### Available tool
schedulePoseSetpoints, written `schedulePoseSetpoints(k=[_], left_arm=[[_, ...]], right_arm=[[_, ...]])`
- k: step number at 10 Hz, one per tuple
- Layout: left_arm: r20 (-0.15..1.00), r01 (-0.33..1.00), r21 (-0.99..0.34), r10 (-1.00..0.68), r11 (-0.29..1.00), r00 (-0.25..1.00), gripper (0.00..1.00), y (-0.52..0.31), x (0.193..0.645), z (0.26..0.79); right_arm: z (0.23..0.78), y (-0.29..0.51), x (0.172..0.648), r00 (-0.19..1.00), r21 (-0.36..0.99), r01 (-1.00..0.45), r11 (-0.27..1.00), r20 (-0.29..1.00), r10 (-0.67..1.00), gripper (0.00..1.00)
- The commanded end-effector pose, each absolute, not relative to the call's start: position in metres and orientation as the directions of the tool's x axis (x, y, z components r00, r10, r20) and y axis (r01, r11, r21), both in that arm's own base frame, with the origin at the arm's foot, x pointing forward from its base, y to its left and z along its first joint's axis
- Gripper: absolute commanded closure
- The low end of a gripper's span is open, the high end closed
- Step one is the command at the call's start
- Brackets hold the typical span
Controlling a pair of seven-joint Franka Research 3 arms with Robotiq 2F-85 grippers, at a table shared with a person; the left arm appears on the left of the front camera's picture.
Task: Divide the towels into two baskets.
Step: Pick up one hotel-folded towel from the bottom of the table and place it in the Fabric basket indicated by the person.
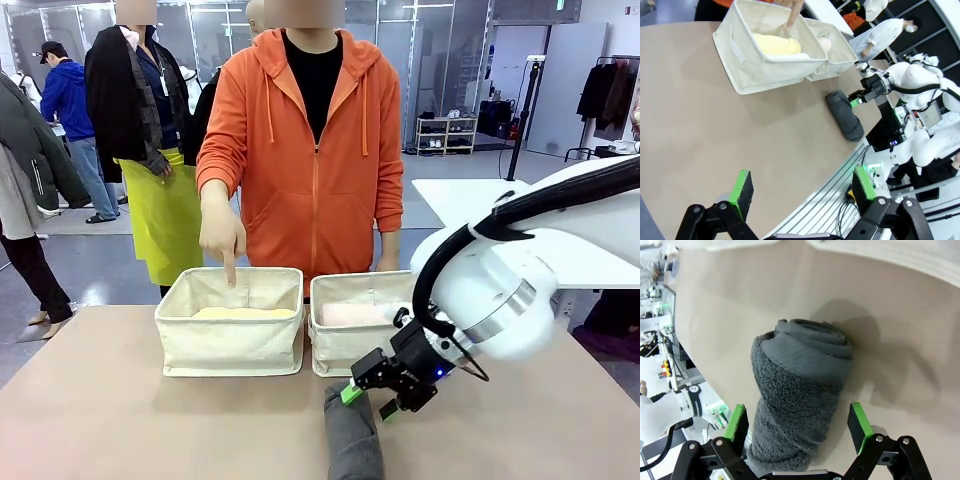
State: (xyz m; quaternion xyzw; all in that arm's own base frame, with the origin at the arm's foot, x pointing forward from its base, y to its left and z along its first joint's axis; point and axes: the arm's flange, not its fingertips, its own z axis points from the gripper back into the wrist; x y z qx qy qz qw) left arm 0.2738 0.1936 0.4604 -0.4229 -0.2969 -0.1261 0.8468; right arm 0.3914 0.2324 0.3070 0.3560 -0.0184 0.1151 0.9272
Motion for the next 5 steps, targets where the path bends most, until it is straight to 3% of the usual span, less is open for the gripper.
schedulePoseSetpoints(k=[1, 5], left_arm=[[0.619, 0.475, -0.636, 0.035, 0.608, 0.784, 0.0, 0.195, 0.274, 0.463], [0.619, 0.475, -0.636, 0.035, 0.608, 0.784, 0.0, 0.195, 0.274, 0.463]], right_arm=[[0.311, 0.246, 0.391, 0.972, 0.628, -0.228, 0.744, 0.106, 0.209, 0.0], [0.308, 0.262, 0.386, 0.964, 0.6, -0.256, 0.758, 0.097, 0.249, 0.0]])
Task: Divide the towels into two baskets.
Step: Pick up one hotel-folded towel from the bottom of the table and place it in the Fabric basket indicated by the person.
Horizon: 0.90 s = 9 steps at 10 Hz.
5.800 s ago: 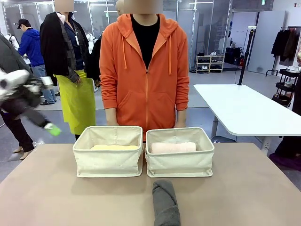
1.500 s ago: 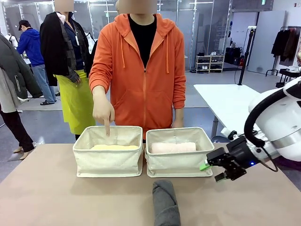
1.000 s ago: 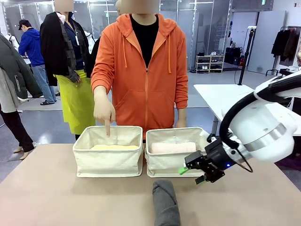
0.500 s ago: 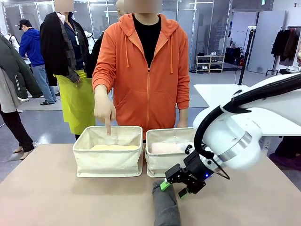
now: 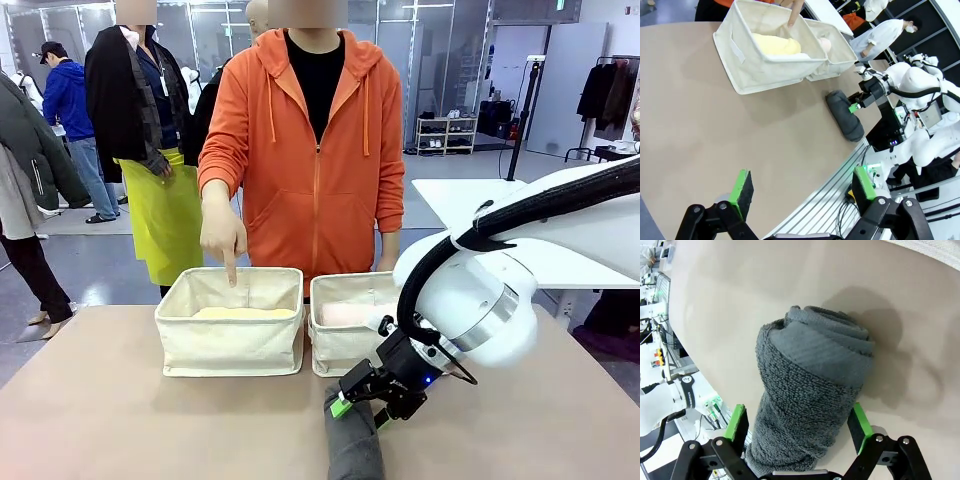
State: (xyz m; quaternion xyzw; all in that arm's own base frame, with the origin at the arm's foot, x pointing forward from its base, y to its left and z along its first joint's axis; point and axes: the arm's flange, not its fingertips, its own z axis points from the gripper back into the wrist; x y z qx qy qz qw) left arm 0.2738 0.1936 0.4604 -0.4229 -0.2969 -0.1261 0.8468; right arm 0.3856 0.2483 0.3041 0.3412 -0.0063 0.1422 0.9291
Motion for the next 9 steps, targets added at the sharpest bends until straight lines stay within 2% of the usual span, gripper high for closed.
schedulePoseSetpoints(k=[1, 4, 7, 8, 9], left_arm=[[0.619, 0.475, -0.636, 0.035, 0.608, 0.784, 0.0, 0.195, 0.274, 0.463], [0.619, 0.475, -0.636, 0.035, 0.608, 0.784, 0.0, 0.195, 0.274, 0.463], [0.619, 0.475, -0.636, 0.035, 0.608, 0.784, 0.0, 0.195, 0.274, 0.463], [0.619, 0.475, -0.636, 0.035, 0.608, 0.784, 0.0, 0.195, 0.274, 0.463], [0.619, 0.475, -0.636, 0.035, 0.608, 0.784, 0.0, 0.195, 0.274, 0.463]], right_arm=[[0.308, 0.265, 0.386, 0.962, 0.598, -0.263, 0.757, 0.099, 0.256, 0.0], [0.301, 0.279, 0.382, 0.945, 0.598, -0.308, 0.74, 0.105, 0.31, 0.0], [0.297, 0.288, 0.38, 0.935, 0.525, -0.345, 0.778, 0.12, 0.334, 0.02], [0.294, 0.292, 0.378, 0.928, 0.514, -0.363, 0.777, 0.12, 0.354, 0.09], [0.293, 0.292, 0.378, 0.925, 0.517, -0.369, 0.772, 0.123, 0.36, 0.19]])
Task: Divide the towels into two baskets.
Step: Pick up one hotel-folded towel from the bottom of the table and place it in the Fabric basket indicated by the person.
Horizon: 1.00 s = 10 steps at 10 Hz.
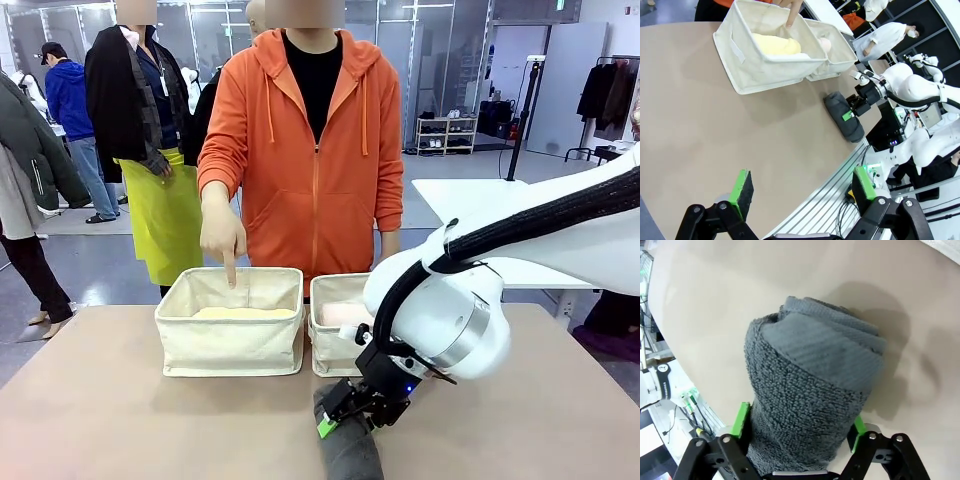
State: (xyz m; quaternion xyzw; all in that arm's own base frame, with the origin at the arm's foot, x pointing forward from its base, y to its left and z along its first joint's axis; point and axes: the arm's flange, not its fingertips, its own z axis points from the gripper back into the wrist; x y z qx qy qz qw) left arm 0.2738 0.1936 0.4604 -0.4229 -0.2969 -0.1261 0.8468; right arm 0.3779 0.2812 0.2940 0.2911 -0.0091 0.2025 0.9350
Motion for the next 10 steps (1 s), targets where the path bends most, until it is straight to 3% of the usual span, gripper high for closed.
schedulePoseSetpoints(k=[1, 2, 3, 4, 5, 6, 7, 8, 10], left_arm=[[0.619, 0.475, -0.636, 0.035, 0.608, 0.784, 0.0, 0.195, 0.274, 0.463], [0.619, 0.475, -0.636, 0.035, 0.608, 0.784, 0.0, 0.195, 0.274, 0.463], [0.619, 0.475, -0.636, 0.035, 0.608, 0.784, 0.0, 0.195, 0.274, 0.463], [0.619, 0.475, -0.636, 0.035, 0.608, 0.784, 0.0, 0.195, 0.274, 0.463], [0.619, 0.475, -0.636, 0.035, 0.608, 0.784, 0.0, 0.195, 0.274, 0.463], [0.619, 0.475, -0.636, 0.035, 0.608, 0.784, 0.0, 0.195, 0.274, 0.463], [0.619, 0.475, -0.636, 0.035, 0.608, 0.784, 0.0, 0.195, 0.274, 0.463], [0.619, 0.475, -0.636, 0.035, 0.608, 0.784, 0.0, 0.195, 0.274, 0.463], [0.619, 0.475, -0.636, 0.035, 0.608, 0.784, 0.0, 0.195, 0.274, 0.463]], right_arm=[[0.294, 0.292, 0.378, 0.925, 0.517, -0.37, 0.772, 0.124, 0.361, 0.28], [0.294, 0.291, 0.377, 0.924, 0.513, -0.371, 0.774, 0.122, 0.362, 0.39], [0.294, 0.292, 0.376, 0.923, 0.506, -0.372, 0.778, 0.114, 0.367, 0.34], [0.294, 0.292, 0.376, 0.924, 0.504, -0.371, 0.78, 0.112, 0.367, 0.59], [0.297, 0.292, 0.376, 0.923, 0.503, -0.373, 0.779, 0.12, 0.365, 0.54], [0.304, 0.291, 0.375, 0.923, 0.519, -0.373, 0.769, 0.122, 0.365, 0.79], [0.313, 0.29, 0.376, 0.923, 0.51, -0.373, 0.775, 0.12, 0.365, 0.73], [0.328, 0.288, 0.377, 0.919, 0.502, -0.38, 0.777, 0.111, 0.377, 0.84], [0.377, 0.292, 0.379, 0.875, 0.408, -0.468, 0.784, 0.092, 0.475, 0.84]])
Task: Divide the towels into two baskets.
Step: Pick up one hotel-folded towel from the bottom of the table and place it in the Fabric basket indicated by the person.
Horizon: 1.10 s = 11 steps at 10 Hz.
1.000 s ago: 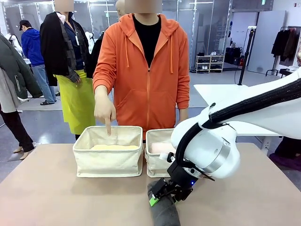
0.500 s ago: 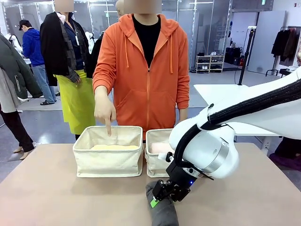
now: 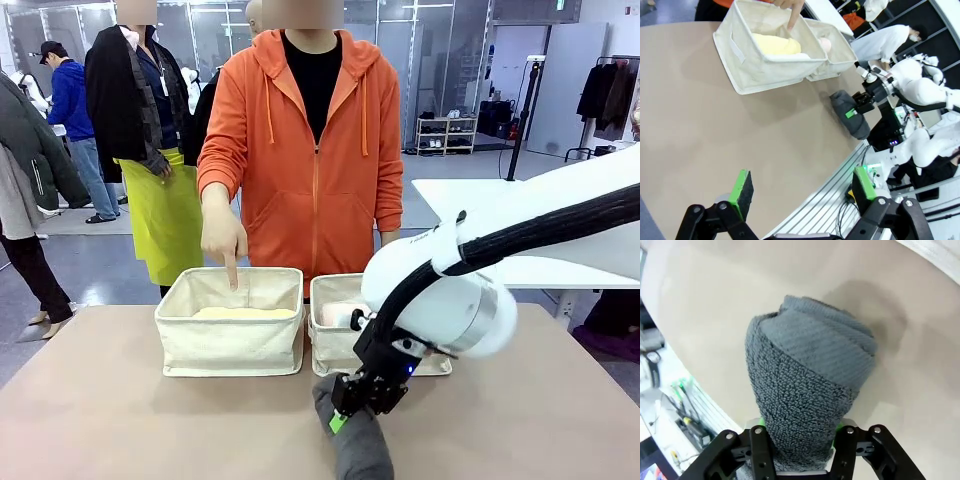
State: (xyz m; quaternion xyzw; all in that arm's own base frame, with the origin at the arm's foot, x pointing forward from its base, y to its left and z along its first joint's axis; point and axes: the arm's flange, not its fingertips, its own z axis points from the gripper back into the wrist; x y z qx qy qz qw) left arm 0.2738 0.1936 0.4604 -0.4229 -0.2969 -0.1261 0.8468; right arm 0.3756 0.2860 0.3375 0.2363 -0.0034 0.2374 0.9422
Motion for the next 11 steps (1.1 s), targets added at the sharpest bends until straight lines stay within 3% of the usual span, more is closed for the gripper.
schedulePoseSetpoints(k=[1, 3, 4, 9, 10, 11], left_arm=[[0.619, 0.475, -0.636, 0.035, 0.608, 0.784, 0.0, 0.195, 0.274, 0.463], [0.619, 0.475, -0.636, 0.035, 0.608, 0.784, 0.0, 0.195, 0.274, 0.463], [0.619, 0.475, -0.636, 0.035, 0.608, 0.784, 0.0, 0.195, 0.274, 0.463], [0.619, 0.475, -0.636, 0.035, 0.608, 0.784, 0.0, 0.195, 0.274, 0.463], [0.619, 0.475, -0.636, 0.035, 0.608, 0.784, 0.0, 0.195, 0.274, 0.463], [0.619, 0.475, -0.636, 0.035, 0.608, 0.784, 0.0, 0.195, 0.274, 0.463]], right_arm=[[0.404, 0.297, 0.378, 0.865, 0.353, -0.497, 0.793, 0.138, 0.481, 0.84], [0.429, 0.296, 0.373, 0.862, 0.362, -0.507, 0.782, 0.188, 0.472, 0.84], [0.398, 0.292, 0.375, 0.858, 0.357, -0.511, 0.782, 0.153, 0.491, 0.84], [0.398, 0.292, 0.375, 0.858, 0.357, -0.511, 0.782, 0.153, 0.491, 0.84], [0.392, 0.289, 0.376, 0.863, 0.357, -0.499, 0.79, 0.125, 0.489, 0.59], [0.416, 0.304, 0.38, 0.763, 0.193, -0.647, 0.738, 0.163, 0.626, 0.59]])
